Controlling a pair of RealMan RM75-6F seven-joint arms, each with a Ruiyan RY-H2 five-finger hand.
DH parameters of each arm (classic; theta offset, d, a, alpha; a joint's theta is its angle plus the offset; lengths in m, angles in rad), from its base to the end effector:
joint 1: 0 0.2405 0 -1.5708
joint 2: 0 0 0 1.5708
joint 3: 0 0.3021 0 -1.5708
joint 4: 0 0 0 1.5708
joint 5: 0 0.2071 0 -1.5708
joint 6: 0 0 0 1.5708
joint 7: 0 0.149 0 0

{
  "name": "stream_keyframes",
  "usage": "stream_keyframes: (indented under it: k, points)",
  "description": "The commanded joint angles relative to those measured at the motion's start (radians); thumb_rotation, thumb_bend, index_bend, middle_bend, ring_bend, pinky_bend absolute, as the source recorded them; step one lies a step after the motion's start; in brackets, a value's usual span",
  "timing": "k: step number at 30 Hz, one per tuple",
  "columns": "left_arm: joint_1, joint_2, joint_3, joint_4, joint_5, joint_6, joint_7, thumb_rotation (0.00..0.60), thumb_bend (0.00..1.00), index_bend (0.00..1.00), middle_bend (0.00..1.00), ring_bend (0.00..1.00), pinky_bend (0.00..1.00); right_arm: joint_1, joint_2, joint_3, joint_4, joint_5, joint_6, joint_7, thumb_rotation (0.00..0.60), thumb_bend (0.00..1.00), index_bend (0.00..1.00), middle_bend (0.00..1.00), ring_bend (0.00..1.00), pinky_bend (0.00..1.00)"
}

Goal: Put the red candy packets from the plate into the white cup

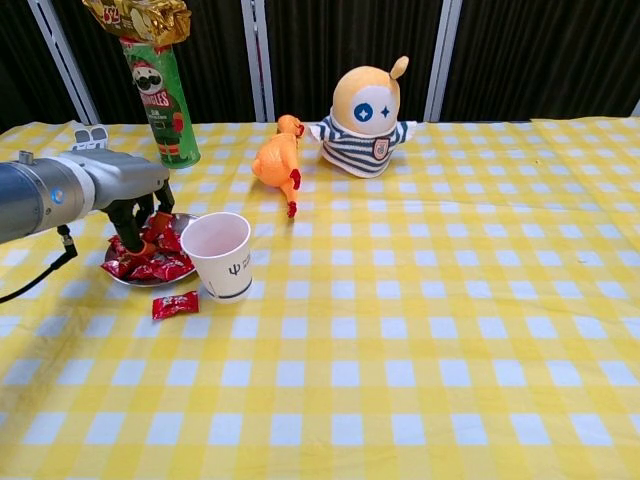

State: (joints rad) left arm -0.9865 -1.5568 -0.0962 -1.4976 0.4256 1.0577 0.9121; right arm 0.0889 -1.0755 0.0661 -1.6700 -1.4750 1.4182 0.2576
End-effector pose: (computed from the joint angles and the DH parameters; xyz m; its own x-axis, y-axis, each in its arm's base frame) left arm -0.1788 0.4143 -0.0178 0.7139 0.3520 0.6053 0.6888 -0.1974 -0.6976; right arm -0.3468 -0.1930 0.1865 0.1296 -0.0493 0.9903 -0.9912 0.0200 0.1307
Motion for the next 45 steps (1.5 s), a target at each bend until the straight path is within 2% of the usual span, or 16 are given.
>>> stream_keyframes:
  k: [1, 15, 21, 28, 38, 45]
  points:
    - [0.003, 0.016, -0.007, -0.020, 0.008, 0.009, -0.005, 0.600, 0.37, 0.57, 0.70, 0.90, 0.92, 0.000, 0.000, 0.000, 0.000, -0.001, 0.001, 0.000, 0.600, 0.41, 0.00, 0.00, 0.00, 0.00]
    - [-0.014, 0.140, -0.065, -0.199, 0.070, 0.065, -0.011, 0.600, 0.37, 0.57, 0.70, 0.90, 0.92, 0.000, -0.002, 0.000, 0.001, -0.003, 0.002, -0.006, 0.600, 0.41, 0.00, 0.00, 0.00, 0.00]
    - [-0.038, 0.162, -0.082, -0.290, 0.086, 0.083, 0.011, 0.600, 0.37, 0.57, 0.70, 0.90, 0.92, 0.000, -0.002, 0.001, 0.002, -0.003, 0.003, -0.005, 0.600, 0.41, 0.00, 0.00, 0.00, 0.00]
    - [-0.062, 0.140, -0.073, -0.347, 0.084, 0.095, 0.039, 0.600, 0.37, 0.57, 0.70, 0.90, 0.92, 0.000, 0.000, 0.001, 0.002, -0.003, 0.005, -0.002, 0.600, 0.41, 0.00, 0.00, 0.00, 0.00]
    - [-0.080, 0.082, -0.048, -0.337, 0.047, 0.112, 0.057, 0.600, 0.37, 0.57, 0.69, 0.90, 0.92, 0.000, 0.001, 0.001, 0.003, -0.006, 0.005, 0.006, 0.600, 0.41, 0.00, 0.00, 0.00, 0.00]
    - [-0.087, 0.061, -0.039, -0.320, 0.040, 0.109, 0.057, 0.600, 0.34, 0.53, 0.63, 0.90, 0.92, 0.000, 0.001, 0.001, 0.002, -0.004, 0.005, 0.007, 0.600, 0.41, 0.00, 0.00, 0.00, 0.00]
